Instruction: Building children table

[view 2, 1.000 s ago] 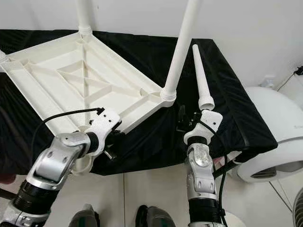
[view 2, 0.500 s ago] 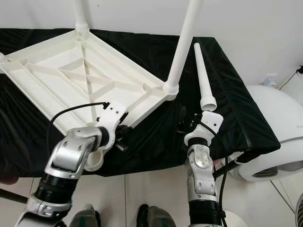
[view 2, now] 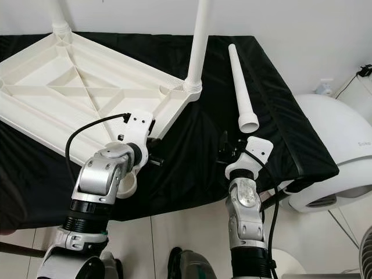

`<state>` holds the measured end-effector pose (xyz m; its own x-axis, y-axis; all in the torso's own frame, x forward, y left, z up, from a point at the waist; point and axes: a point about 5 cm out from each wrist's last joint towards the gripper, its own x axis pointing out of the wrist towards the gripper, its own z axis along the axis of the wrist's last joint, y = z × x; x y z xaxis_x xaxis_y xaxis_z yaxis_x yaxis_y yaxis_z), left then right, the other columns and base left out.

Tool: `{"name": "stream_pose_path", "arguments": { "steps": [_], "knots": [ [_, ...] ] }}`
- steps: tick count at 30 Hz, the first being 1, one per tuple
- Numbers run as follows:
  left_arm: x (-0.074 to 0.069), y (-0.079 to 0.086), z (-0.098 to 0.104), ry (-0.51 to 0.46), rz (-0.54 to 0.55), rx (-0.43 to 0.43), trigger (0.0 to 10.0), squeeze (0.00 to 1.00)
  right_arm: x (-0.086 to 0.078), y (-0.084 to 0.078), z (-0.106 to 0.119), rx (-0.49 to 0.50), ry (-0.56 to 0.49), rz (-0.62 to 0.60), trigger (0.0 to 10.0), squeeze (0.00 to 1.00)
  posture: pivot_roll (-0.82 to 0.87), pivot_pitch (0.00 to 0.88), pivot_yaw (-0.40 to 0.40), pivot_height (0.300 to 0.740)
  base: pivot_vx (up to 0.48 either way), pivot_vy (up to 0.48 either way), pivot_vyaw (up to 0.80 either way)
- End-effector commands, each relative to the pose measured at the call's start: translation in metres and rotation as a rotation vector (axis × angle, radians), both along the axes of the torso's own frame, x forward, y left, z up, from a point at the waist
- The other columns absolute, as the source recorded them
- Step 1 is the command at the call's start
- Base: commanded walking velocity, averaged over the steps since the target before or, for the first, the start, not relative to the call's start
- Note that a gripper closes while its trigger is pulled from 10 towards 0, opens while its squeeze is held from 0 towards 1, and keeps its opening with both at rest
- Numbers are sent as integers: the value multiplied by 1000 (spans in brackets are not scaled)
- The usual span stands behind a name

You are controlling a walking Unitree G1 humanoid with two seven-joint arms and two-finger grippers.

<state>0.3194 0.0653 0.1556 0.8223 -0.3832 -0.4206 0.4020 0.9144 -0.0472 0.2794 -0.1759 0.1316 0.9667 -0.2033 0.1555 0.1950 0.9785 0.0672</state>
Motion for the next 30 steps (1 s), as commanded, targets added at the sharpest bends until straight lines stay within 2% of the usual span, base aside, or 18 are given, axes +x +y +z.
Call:
{"name": "stream_pose_path", "arguments": {
  "steps": [1,4,5,6,8,9,11,13,14,15,16,21,22,23,25,26,29,30],
  "knots": [
    [12,-4,14,-59,251,41,10000,0,-3,-1,-2,-7,17,-14,10000,0,14,112,-50,740,0,0,0],
    [13,-9,17,-74,233,25,10000,0,-4,-1,-2,-9,17,-15,10000,0,11,111,-48,740,0,0,0],
    [12,-14,20,-83,199,-13,10000,1000,-4,-1,-2,-10,18,-15,10000,0,10,110,-48,740,0,0,0],
    [12,-14,20,-83,199,-13,10000,1000,-4,-1,-2,-10,18,-15,10000,0,10,110,-48,740,0,0,0],
    [7,-25,26,-114,106,-62,10000,1000,-4,-2,-3,-14,19,-18,10000,0,12,105,-50,740,0,0,0],
    [7,-25,26,-114,106,-62,10000,1000,-4,-2,-3,-14,19,-18,10000,0,12,105,-50,740,0,0,0],
    [1,-34,33,-153,5,-86,10000,1000,-4,-3,-3,-16,19,-19,10000,0,13,104,-52,740,0,0,0],
    [0,-37,35,-166,-24,-92,10000,1000,-4,-3,-3,-17,20,-19,10000,0,13,104,-52,740,0,0,0],
    [-5,-41,39,-199,-91,-98,10000,0,-3,-2,-4,-17,20,-18,10000,0,19,98,-56,740,0,0,0],
    [-5,-41,39,-199,-91,-98,10000,0,-3,-2,-4,-17,20,-18,10000,0,19,98,-56,740,0,0,0],
    [-15,-43,52,-303,-227,-121,10000,0,-2,0,-4,-18,20,-9,10000,0,25,96,-59,740,0,0,0],
    [-19,-34,61,-372,-286,-113,10000,0,0,2,-4,-17,19,-2,10000,0,30,93,-64,740,0,0,0],
    [-16,-24,63,-393,-280,-90,10000,0,0,3,-4,-19,19,0,10000,0,32,91,-68,740,0,0,0],
    [-16,-24,63,-393,-280,-90,10000,0,0,3,-4,-19,19,0,10000,0,32,91,-68,740,0,0,0],
    [-15,2,67,-446,-291,-4,10000,0,1,3,-3,-22,18,5,10000,0,35,87,-74,740,0,0,0],
    [-15,9,68,-459,-297,21,10000,0,2,3,-3,-24,18,7,10000,0,35,86,-74,740,0,0,0],
    [-16,17,68,-461,-311,55,10000,0,2,2,-3,-24,17,8,10000,0,37,84,-78,740,0,0,0],
    [-17,27,67,-475,-323,118,10000,0,3,2,-2,-26,15,10,10000,0,39,81,-80,740,0,0,0]
  ]
}}
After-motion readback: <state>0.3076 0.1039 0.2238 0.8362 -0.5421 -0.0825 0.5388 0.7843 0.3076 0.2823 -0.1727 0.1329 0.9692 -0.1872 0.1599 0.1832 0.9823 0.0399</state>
